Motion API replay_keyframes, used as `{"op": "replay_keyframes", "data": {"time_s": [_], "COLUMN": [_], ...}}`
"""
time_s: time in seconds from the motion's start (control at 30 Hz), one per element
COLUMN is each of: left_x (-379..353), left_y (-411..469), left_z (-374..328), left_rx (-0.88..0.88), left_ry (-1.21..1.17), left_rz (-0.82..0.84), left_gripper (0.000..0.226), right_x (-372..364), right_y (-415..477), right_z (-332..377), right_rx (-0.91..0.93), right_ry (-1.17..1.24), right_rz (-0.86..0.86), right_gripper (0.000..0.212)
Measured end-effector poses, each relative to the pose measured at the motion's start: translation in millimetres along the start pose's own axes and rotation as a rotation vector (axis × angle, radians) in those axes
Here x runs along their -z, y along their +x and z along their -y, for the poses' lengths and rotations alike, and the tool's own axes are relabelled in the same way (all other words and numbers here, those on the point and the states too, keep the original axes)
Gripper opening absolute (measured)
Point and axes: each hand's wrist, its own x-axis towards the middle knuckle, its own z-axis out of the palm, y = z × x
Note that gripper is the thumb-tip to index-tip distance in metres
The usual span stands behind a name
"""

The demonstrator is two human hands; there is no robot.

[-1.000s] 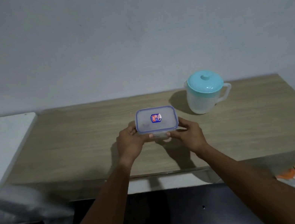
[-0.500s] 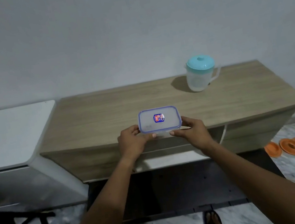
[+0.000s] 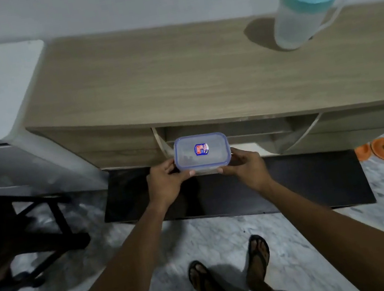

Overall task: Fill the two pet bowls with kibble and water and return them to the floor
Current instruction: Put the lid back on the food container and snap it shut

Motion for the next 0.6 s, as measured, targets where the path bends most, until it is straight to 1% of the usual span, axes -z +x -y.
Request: {"op": "replay_keyframes", "data": {"time_s": [0.13, 0.2, 0.3, 0.37, 0.4, 0.43, 0.5, 0.53, 0.6], "left_x": [-17, -28, -42, -50, -52, -55, -59, -61, -65], "left_y": [47, 77, 120, 146, 155, 164, 178, 182, 186], "left_z": [44, 64, 87, 97, 101, 104, 112, 113, 115], "left_rx": [0.044, 0.029, -0.038, -0.06, -0.067, -0.078, -0.094, -0.101, -0.102], "left_ry": [-0.041, -0.074, -0.067, -0.065, -0.043, -0.016, 0.025, 0.025, 0.017], "left_rz": [-0.04, -0.051, -0.1, -0.133, -0.142, -0.164, -0.217, -0.234, -0.245], "left_gripper": [0.052, 0.049, 0.043, 0.029, 0.019, 0.02, 0.04, 0.045, 0.049], "right_x": [-23, -33, -46, -52, -54, -56, -59, -60, -64], "right_y": [51, 85, 135, 162, 171, 180, 195, 198, 203], "right_z": [-37, -52, -67, -79, -82, -87, -91, -90, -93], "right_rx": [-0.056, -0.045, -0.039, -0.054, -0.049, -0.045, -0.055, -0.061, -0.073], "right_ry": [0.034, 0.029, 0.07, 0.092, 0.085, 0.073, 0.099, 0.115, 0.145], "right_rz": [-0.015, -0.034, -0.032, -0.047, -0.06, -0.08, -0.084, -0.088, -0.089], "right_gripper": [0.055, 0.055, 0.048, 0.042, 0.033, 0.026, 0.047, 0.054, 0.057]}}
